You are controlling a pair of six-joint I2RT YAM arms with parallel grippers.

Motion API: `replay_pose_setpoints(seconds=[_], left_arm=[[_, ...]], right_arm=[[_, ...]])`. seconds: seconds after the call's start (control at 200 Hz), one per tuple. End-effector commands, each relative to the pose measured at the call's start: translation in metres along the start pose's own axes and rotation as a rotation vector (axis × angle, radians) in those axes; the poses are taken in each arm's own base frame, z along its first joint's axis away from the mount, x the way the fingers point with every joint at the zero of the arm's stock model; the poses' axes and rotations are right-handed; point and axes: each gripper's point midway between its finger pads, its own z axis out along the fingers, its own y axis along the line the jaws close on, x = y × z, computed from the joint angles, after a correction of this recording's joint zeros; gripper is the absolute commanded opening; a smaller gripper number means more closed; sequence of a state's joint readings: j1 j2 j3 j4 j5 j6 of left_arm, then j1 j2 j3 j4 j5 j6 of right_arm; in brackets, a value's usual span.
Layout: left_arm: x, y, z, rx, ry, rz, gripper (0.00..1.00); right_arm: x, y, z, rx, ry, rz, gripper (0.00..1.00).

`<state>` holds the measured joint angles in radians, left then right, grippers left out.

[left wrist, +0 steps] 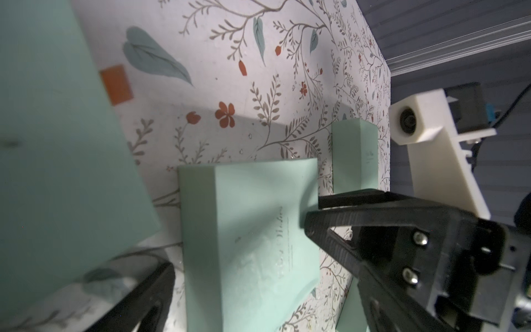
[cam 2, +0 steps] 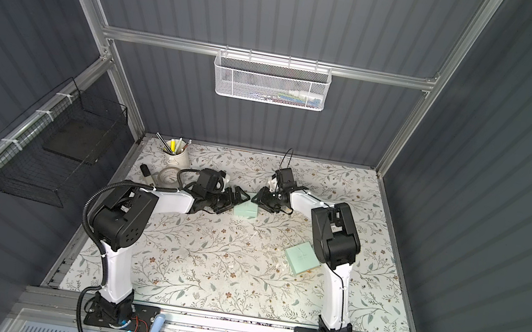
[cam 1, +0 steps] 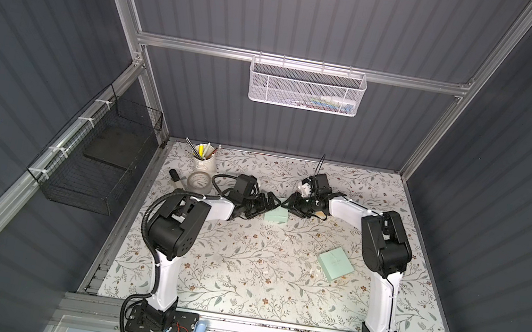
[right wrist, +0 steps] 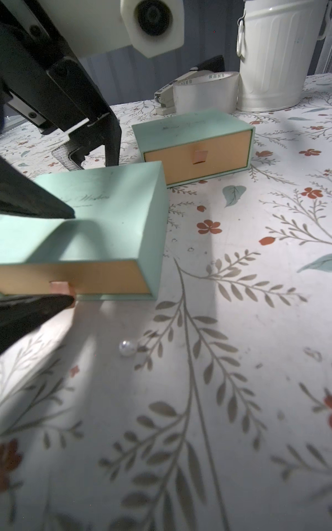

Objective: Take out the earrings from the drawer-style jewelry box
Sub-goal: Move the jewelry box to the center of the board.

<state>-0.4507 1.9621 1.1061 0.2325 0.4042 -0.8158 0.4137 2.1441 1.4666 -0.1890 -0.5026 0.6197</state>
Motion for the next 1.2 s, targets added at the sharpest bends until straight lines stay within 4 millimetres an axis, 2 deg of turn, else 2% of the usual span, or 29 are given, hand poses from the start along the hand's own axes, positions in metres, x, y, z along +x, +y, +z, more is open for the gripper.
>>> replay_pose_setpoints(seconds=[0.0, 0.185, 0.365, 0.485, 0.65, 0.76, 0.77, 0.815, 0.981, 1.121, 1.196], left_arm=[[0.003, -0.006, -0.015, -0.021, -0.006, 0.010, 1.00], [0.003, -0.017, -0.033, -0.016, -0.021, 0.029, 1.00], [0.001, -0.032, -0.065, -0.036, -0.052, 0.070, 1.00], [-0.012, -0.019, -0.090, -0.219, -0.099, 0.105, 1.00], [-0.040, 0.004, -0.114, -0.487, -0.148, 0.155, 1.00], [-0.057, 0.014, -0.109, -0.587, -0.136, 0.194, 1.00], [-0.065, 0.006, -0.110, -0.583, -0.153, 0.202, 1.00], [-0.077, 0.008, -0.107, -0.623, -0.160, 0.216, 1.00], [-0.113, 0.018, -0.085, -0.706, -0.161, 0.249, 1.00], [-0.128, 0.031, -0.057, -0.739, -0.101, 0.281, 1.00], [-0.131, 0.037, -0.043, -0.733, -0.082, 0.305, 1.00]], right_arm=[[-0.013, 0.017, -0.021, -0.026, -0.039, -0.039, 0.45], [-0.016, 0.023, -0.033, -0.025, -0.061, -0.043, 0.44], [-0.019, 0.035, -0.060, -0.036, -0.115, -0.060, 0.44], [-0.013, 0.046, -0.084, -0.060, -0.163, -0.076, 0.45], [0.006, 0.046, -0.113, -0.057, -0.221, -0.083, 0.52], [0.023, 0.042, -0.126, -0.064, -0.236, -0.084, 0.61], [0.025, 0.042, -0.129, -0.064, -0.238, -0.085, 0.62], [0.033, 0.040, -0.134, -0.064, -0.240, -0.089, 0.66], [0.060, 0.035, -0.150, -0.058, -0.230, -0.118, 0.83], [0.081, 0.025, -0.160, -0.037, -0.226, -0.141, 0.98], [0.087, 0.024, -0.167, -0.038, -0.238, -0.154, 0.99]])
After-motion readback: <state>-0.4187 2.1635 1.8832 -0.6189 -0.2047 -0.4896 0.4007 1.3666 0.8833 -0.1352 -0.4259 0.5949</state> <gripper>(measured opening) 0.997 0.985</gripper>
